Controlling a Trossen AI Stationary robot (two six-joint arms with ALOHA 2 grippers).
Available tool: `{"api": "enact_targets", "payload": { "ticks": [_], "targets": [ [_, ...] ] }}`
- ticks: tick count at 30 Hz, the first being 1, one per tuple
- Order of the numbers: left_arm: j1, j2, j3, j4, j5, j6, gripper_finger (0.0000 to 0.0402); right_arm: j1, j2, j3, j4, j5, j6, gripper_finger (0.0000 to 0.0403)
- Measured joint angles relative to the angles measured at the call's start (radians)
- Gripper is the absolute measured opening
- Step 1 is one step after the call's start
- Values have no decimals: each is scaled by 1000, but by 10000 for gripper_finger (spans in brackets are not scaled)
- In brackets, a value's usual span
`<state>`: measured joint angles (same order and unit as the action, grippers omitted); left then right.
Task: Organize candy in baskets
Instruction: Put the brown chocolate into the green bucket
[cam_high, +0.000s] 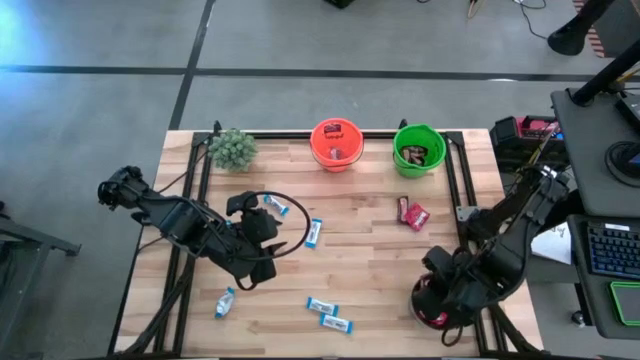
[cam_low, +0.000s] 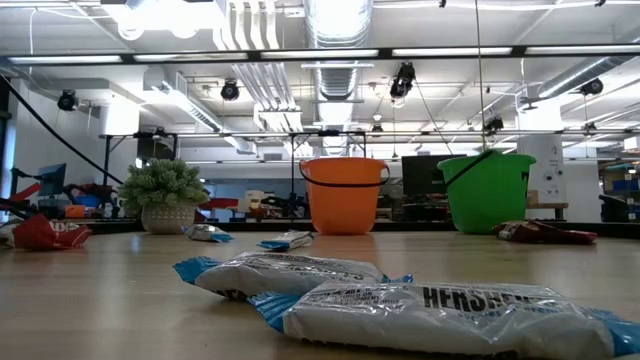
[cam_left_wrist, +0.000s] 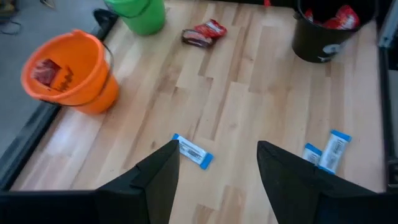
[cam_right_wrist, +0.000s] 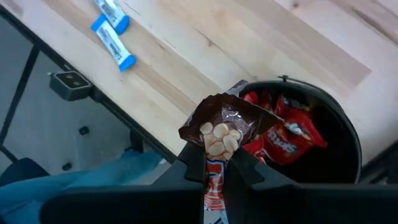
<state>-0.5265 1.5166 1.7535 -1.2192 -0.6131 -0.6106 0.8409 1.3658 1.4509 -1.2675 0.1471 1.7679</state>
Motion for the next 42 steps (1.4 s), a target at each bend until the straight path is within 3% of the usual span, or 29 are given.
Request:
{"api": "enact_targets", "payload": {
  "ticks": [8,21,32,37,42],
  "targets": [
    [0,0,0,0,40,26,197,-1,7,0,-21,-115,14,13],
    [0,0,0,0,40,26,197,-1,11,0,-21,-119,2,13],
    [0,1,0,-1,14,63,197,-70,-15,0,-224,59,-24,13],
    [4,-1,0,-20,-73,97,197,-179,-67,0,-301,160,-126,13],
    [34,-21,0,-53,-85,101,197,-338,-158,0,-302,254,-316,13]
  ]
}}
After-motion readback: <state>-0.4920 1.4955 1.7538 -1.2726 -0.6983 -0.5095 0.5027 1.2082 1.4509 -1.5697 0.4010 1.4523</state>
